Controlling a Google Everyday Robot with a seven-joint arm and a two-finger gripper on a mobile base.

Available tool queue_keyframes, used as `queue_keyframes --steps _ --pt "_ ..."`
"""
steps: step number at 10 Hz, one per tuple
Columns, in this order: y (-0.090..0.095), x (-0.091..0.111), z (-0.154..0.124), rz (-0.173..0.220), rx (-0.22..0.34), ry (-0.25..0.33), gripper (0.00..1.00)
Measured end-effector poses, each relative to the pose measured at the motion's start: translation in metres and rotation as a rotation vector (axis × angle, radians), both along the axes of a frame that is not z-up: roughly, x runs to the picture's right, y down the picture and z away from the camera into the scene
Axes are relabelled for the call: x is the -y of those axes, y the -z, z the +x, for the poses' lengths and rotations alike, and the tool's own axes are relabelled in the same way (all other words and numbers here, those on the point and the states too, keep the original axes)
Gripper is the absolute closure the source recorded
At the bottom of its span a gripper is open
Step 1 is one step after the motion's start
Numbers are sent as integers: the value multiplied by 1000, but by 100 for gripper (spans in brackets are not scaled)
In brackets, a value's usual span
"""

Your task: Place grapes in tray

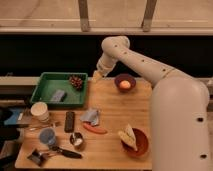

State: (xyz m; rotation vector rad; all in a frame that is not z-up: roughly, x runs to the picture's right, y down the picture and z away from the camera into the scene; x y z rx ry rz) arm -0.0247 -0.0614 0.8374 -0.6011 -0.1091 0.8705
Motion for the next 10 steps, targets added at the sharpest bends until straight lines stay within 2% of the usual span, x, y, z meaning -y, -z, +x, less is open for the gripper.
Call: queue_keyframes --steps 3,5,7,10 --pt "-8 -1 -14 53 18 16 38" --pt "-23 9 -34 97 48 30 38" --pt "-41 18 -61 125 78 70 38" --pt "-60 15 -73 120 109 96 38"
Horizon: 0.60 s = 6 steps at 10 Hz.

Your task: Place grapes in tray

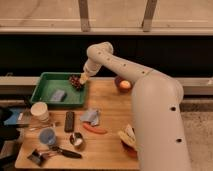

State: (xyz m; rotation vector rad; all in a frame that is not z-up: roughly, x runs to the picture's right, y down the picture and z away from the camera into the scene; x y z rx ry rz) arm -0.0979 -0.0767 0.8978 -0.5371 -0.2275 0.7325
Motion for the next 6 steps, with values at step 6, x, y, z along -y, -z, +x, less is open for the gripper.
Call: queue_keyframes --steps 6 --pt "-29 -6 -46 -29 62 76 38"
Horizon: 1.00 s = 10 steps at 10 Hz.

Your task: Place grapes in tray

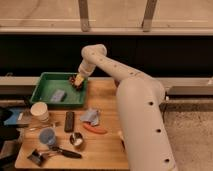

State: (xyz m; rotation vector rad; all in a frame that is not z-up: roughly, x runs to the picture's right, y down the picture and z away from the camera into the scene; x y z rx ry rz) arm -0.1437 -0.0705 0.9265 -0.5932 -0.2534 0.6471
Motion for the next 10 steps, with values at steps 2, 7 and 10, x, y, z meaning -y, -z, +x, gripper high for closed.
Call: queue_keyframes --steps 2,7,10 --pt "-9 -2 1 15 -6 7 38" --pt "-37 -17 -16 -3 11 -3 38" --pt "-61 -24 -21 -16 -3 11 38"
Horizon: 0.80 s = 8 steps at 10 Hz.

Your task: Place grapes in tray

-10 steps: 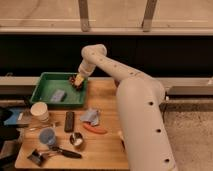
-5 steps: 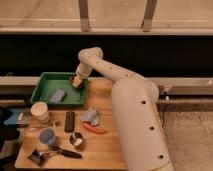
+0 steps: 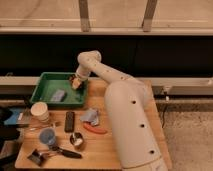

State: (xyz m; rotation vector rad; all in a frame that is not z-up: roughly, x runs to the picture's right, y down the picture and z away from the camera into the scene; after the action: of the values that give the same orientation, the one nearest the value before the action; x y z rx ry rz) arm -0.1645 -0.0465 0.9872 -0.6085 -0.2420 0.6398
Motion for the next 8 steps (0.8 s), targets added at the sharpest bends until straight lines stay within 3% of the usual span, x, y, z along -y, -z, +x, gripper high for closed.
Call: queue_keyframes --steps 1,3,6,8 --pt "-12 -2 -5 -8 7 -2 38" --pt "-20 -3 -6 -34 19 -5 38" --pt "-14 -5 -2 -98 92 -3 63" --pt "6 -2 10 -85 112 12 85"
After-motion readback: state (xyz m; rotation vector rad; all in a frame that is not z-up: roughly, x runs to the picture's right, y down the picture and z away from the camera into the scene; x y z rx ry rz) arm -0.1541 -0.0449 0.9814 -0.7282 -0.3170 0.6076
